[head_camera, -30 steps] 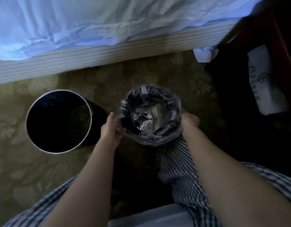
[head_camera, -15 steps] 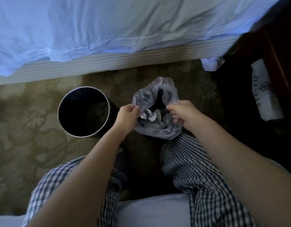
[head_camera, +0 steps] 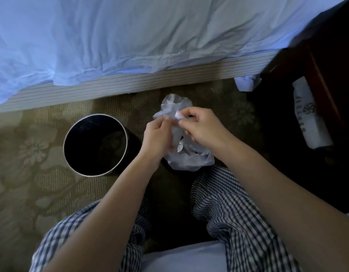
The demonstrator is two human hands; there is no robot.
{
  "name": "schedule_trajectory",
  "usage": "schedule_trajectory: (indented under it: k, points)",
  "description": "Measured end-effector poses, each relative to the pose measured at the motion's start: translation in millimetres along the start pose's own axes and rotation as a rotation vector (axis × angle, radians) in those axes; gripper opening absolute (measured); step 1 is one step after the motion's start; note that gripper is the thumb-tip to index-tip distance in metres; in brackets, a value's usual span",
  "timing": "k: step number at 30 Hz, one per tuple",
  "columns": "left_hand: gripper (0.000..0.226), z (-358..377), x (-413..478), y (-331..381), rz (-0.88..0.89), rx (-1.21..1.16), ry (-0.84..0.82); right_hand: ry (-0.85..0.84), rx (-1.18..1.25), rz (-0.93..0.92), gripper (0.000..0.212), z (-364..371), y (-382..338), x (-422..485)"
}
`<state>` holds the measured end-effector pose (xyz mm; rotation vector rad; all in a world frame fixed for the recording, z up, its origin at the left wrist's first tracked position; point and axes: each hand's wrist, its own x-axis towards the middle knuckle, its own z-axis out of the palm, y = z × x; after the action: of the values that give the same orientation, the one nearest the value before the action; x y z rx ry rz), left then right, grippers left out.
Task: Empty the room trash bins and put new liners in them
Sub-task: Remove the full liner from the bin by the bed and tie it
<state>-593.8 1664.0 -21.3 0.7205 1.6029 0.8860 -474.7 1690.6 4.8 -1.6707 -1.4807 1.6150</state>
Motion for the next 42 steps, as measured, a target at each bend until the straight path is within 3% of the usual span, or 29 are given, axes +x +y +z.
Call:
schedule_trajectory:
  k: [5,9,13,16,19,23,25,27,30,32,37,42]
  points:
    - [0.043,0,1,1,-0.118,-0.105,0.002,-0.125,-0.139,-0.124,0.033,3,4,-2]
    - [0.035,-7,1,8,-0.228,-0.276,-0.101,-0.434,-0.259,-0.184,0.039,-3,3,-3]
    - [0.024,-17,2,6,-0.133,-0.08,-0.138,-0.599,-0.23,-0.129,0.053,-9,5,-1]
    - [0.031,-22,4,2,-0.018,0.163,-0.12,-0.676,-0.16,-0.022,0.038,-19,1,3]
    - [0.034,-24,4,3,0.159,0.4,-0.125,-0.564,-0.176,0.036,0.029,-25,-4,4]
    - [0.023,-27,-3,3,0.472,0.575,-0.292,-0.095,-0.131,0.136,0.018,-26,9,20]
    - [0.026,-28,-9,3,0.517,0.548,-0.398,0.032,-0.085,0.154,0.016,-28,16,27]
    - [0.031,-30,-14,6,0.438,0.485,-0.502,0.101,-0.012,0.182,0.033,-29,20,32]
    - [0.035,-34,-17,13,0.304,0.403,-0.593,0.079,0.164,0.305,0.054,-25,21,31]
    - [0.037,-38,-16,16,0.252,0.385,-0.608,-0.019,0.29,0.403,0.057,-23,24,31]
    - [0.039,-48,-8,17,0.18,0.481,-0.572,-0.225,0.555,0.405,0.016,-28,23,32]
    - [0.034,-59,0,13,0.033,0.714,-0.499,-0.149,0.846,0.289,0.02,-37,17,36]
